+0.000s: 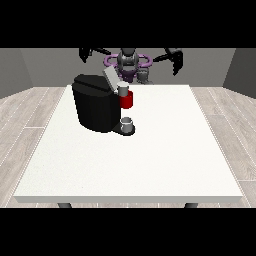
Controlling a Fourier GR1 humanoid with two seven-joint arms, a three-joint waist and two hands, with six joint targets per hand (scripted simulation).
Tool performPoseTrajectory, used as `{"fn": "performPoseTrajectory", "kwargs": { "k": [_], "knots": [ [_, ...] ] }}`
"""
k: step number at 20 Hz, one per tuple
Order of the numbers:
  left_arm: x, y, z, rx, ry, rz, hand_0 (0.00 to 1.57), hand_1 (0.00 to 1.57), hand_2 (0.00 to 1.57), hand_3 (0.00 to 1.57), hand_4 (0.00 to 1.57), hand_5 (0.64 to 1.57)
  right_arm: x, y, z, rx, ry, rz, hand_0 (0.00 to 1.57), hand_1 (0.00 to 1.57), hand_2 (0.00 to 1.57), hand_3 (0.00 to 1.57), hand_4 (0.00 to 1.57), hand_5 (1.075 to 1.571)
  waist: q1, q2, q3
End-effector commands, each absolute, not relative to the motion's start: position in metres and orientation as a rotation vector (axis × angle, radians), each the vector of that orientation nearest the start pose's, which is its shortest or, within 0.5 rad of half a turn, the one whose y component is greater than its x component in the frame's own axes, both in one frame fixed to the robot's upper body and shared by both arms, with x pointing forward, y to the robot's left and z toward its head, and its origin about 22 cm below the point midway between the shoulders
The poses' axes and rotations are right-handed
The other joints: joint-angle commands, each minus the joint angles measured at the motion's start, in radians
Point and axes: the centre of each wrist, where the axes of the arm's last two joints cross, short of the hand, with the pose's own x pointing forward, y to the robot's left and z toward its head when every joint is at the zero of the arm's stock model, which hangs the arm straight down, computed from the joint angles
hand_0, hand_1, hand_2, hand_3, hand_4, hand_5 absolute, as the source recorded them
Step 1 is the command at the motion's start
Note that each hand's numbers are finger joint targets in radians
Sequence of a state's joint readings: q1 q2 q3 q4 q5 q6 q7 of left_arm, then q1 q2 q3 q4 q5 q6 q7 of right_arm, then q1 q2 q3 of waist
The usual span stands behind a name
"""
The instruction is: Insert the coffee pod into the coffee machine and close the lid
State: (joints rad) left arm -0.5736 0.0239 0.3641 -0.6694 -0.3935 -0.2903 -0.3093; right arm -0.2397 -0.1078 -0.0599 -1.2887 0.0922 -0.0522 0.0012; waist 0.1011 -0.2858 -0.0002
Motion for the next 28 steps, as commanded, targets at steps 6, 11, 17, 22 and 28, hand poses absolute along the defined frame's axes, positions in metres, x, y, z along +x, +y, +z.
{"fn": "performPoseTrajectory", "kwargs": {
  "k": [6, 11, 17, 22, 28],
  "knots": [
    [0.342, 0.226, -0.042, -0.157, -1.472, -0.331, 0.0, 0.0, 0.0, 0.0, 0.41, 1.571, 0.325, -0.27, 0.024, -0.211, -1.541, 0.096, 0.0, 0.0, 0.0, 0.0, 0.0, 1.571, 0.088, 0.053, 0.0006],
    [0.332, 0.225, -0.041, -0.199, -1.534, -0.354, 0.0, 0.0, 0.0, 0.0, 0.39, 1.571, 0.349, -0.294, 0.053, -0.149, -1.523, -0.003, 0.0, 0.0, 0.0, 0.0, 0.0, 1.571, 0.132, 0.105, 0.0006],
    [0.341, 0.232, -0.002, -0.171, -1.574, -0.374, 0.0, 0.0, 0.0, 0.0, 0.36, 1.571, 0.352, -0.317, 0.043, -0.133, -1.487, -0.068, 0.0, 0.0, 0.0, 0.0, 0.18, 1.571, 0.15, 0.181, 0.0009],
    [0.317, 0.226, -0.01, -0.13, -1.588, -0.263, 0.0, 0.0, 0.0, 0.0, 0.26, 1.571, 0.367, -0.262, 0.05, -0.067, -1.481, 0.047, 0.0, 0.0, 0.0, 0.0, 0.0, 1.571, 0.074, 0.19, 0.0003],
    [0.32, 0.245, 0.025, -0.12, -1.674, -0.298, 0.0, 0.0, 0.0, 0.0, 0.34, 1.571, 0.385, -0.276, 0.072, -0.052, -1.56, 0.066, 0.0, 0.0, 0.0, 0.0, 0.0, 1.571, 0.099, 0.283, 0.0004]
  ]
}}
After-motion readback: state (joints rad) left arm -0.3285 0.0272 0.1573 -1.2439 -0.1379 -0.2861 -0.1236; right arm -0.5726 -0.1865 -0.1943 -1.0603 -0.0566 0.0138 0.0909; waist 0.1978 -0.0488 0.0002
